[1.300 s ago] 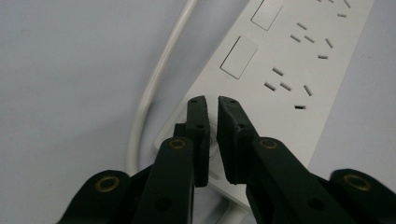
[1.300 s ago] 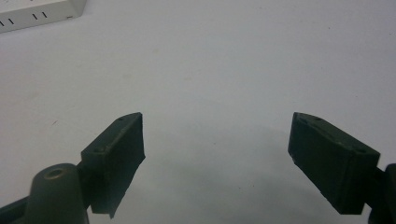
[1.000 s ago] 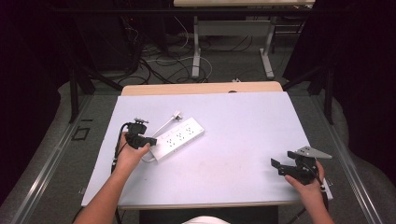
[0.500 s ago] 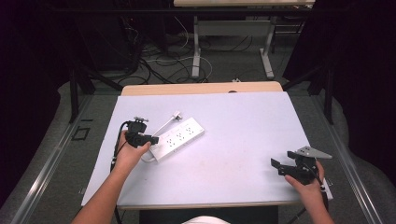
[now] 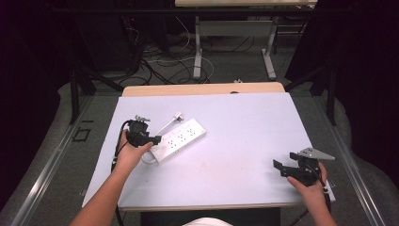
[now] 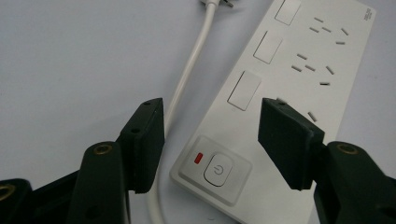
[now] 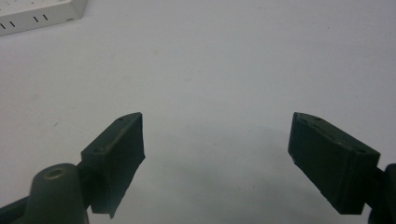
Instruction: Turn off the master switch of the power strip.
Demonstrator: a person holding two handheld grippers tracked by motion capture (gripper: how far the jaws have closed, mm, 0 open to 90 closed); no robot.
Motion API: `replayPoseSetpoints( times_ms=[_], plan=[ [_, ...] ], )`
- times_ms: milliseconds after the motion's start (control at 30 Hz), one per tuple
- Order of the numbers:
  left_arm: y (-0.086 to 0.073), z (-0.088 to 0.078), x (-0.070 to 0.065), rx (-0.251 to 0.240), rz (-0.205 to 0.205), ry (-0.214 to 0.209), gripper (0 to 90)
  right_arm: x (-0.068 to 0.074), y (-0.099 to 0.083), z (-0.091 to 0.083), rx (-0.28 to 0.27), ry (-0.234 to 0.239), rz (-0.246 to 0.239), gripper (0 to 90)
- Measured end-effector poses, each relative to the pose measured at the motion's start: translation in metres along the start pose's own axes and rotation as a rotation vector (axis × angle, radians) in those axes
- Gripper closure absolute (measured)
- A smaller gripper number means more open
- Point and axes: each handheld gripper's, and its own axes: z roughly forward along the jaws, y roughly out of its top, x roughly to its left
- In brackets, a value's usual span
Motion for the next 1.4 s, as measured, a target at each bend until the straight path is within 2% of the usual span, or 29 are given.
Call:
replayPoseSetpoints(
  times_ms=[67, 100, 167, 200, 300, 433, 500, 533, 633, 700, 800, 933, 1000, 1067, 1200, 1267, 1400],
  plan=[
    [0.001, -0.001, 0.001, 0.009, 0.006, 0.000, 39.1, -0.001, 0.000, 0.000, 0.000, 0.000, -0.001, 17.8],
    [0.001, 0.001, 0.001, -0.012, 0.002, 0.006, 38.2, -0.002, 0.000, 0.000, 0.001, -0.001, -0.007, 17.8],
    [0.002, -0.001, 0.001, 0.005, 0.005, -0.007, 36.3, -0.002, 0.000, 0.001, 0.001, 0.000, 0.004, 17.8],
    [0.002, 0.000, 0.001, -0.008, 0.010, -0.004, 36.3, -0.001, 0.000, 0.001, -0.002, -0.005, 0.009, 17.8],
    [0.003, -0.001, 0.001, -0.010, 0.000, -0.013, 35.3, -0.002, 0.000, 0.002, 0.001, 0.000, 0.012, 17.8],
    [0.004, -0.002, 0.001, -0.011, 0.037, 0.001, 33.5, -0.002, 0.000, 0.002, 0.002, -0.008, 0.006, 17.8],
    [0.004, -0.004, 0.001, -0.018, 0.049, 0.006, 32.0, -0.002, -0.001, 0.002, 0.002, -0.006, 0.002, 17.8],
    [0.004, -0.004, 0.001, -0.037, 0.062, 0.017, 31.3, -0.002, -0.001, 0.002, 0.004, -0.004, 0.001, 17.8],
    [0.005, -0.007, 0.002, -0.065, 0.089, 0.010, 30.2, -0.001, 0.000, 0.002, -0.001, 0.001, 0.009, 17.8],
    [0.005, -0.008, 0.003, -0.073, 0.108, 0.014, 29.9, -0.002, 0.000, 0.002, -0.003, 0.001, -0.010, 17.8],
    [0.004, -0.011, 0.003, -0.082, 0.121, 0.012, 29.3, -0.001, 0.000, 0.002, -0.002, 0.001, -0.010, 17.8],
    [0.003, -0.014, 0.002, -0.094, 0.094, -0.019, 29.0, 0.000, 0.000, 0.002, 0.002, 0.002, -0.002, 17.8],
    [0.003, -0.015, 0.001, -0.120, 0.094, -0.026, 27.8, 0.000, 0.001, 0.001, -0.003, -0.001, -0.006, 17.8],
    [0.004, -0.017, 0.001, -0.134, 0.091, -0.032, 24.6, 0.001, 0.001, 0.000, -0.002, -0.002, -0.007, 17.8],
    [0.004, -0.021, 0.001, -0.159, 0.043, -0.048, 16.2, 0.002, 0.002, 0.001, -0.005, -0.004, -0.012, 17.8],
    [0.004, -0.022, 0.001, -0.162, 0.042, -0.054, 15.5, 0.004, 0.002, 0.001, -0.010, -0.005, -0.011, 17.8],
    [0.003, -0.021, 0.000, -0.179, 0.028, -0.056, 0.5, 0.004, 0.003, 0.001, -0.007, 0.001, -0.013, 17.8]
  ],
)
